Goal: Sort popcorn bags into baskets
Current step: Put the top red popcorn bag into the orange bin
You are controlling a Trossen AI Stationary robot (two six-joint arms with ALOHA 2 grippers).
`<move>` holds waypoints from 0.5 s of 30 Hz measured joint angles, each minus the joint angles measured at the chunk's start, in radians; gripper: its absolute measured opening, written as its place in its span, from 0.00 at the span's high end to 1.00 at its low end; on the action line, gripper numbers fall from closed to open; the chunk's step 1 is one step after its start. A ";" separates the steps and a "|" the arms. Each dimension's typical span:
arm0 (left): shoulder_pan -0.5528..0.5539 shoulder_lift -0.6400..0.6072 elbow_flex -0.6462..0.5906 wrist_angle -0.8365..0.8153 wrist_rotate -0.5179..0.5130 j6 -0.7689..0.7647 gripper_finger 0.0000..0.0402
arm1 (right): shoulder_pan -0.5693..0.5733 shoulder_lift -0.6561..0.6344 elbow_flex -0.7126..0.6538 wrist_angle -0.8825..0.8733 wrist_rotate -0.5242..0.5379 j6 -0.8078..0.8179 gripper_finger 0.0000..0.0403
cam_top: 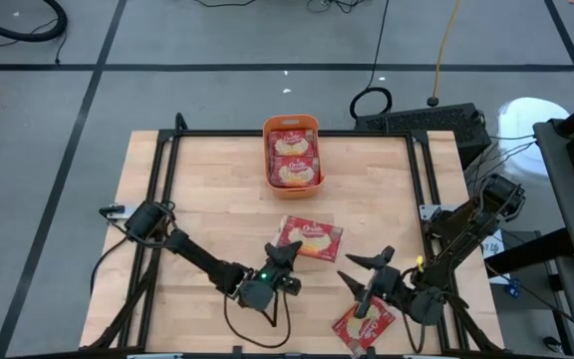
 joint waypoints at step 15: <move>0.006 0.000 0.112 -0.072 -0.001 0.169 0.96 | -0.015 0.004 -0.122 -0.162 -0.095 0.684 0.37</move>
